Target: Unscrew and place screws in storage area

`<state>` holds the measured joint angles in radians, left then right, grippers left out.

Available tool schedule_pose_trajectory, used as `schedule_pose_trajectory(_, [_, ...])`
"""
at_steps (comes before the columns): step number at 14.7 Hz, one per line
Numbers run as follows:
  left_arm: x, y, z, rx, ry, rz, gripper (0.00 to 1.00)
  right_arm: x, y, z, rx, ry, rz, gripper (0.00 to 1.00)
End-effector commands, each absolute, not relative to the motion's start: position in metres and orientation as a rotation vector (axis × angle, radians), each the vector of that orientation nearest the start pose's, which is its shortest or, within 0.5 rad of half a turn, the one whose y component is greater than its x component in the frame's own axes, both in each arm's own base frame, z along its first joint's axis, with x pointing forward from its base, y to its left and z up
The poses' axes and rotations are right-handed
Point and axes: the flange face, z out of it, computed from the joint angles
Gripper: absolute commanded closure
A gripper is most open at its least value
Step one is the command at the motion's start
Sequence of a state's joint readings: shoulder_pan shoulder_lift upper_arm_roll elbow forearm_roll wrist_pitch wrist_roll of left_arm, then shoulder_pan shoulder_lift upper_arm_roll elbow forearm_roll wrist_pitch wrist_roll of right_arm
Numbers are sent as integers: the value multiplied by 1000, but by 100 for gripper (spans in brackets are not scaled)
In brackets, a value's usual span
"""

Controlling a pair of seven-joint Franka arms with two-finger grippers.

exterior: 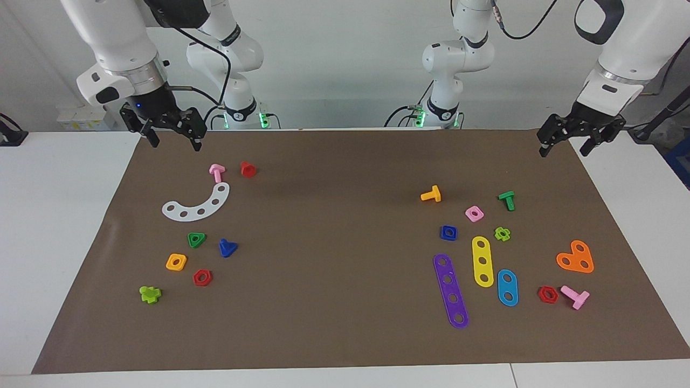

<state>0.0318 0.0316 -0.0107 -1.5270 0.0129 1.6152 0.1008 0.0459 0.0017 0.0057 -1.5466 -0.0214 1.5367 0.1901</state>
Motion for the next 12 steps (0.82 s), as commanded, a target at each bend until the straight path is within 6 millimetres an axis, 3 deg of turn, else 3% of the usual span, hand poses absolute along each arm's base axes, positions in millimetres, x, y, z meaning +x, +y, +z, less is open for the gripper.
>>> schedule_pose_trajectory(1, [561, 9, 631, -3137, 118, -77, 0, 538, 26, 629, -3141, 176, 36, 0])
schedule_pose_trajectory(12, [561, 9, 630, -3137, 120, -75, 0, 536, 22, 624, -3140, 154, 38, 0])
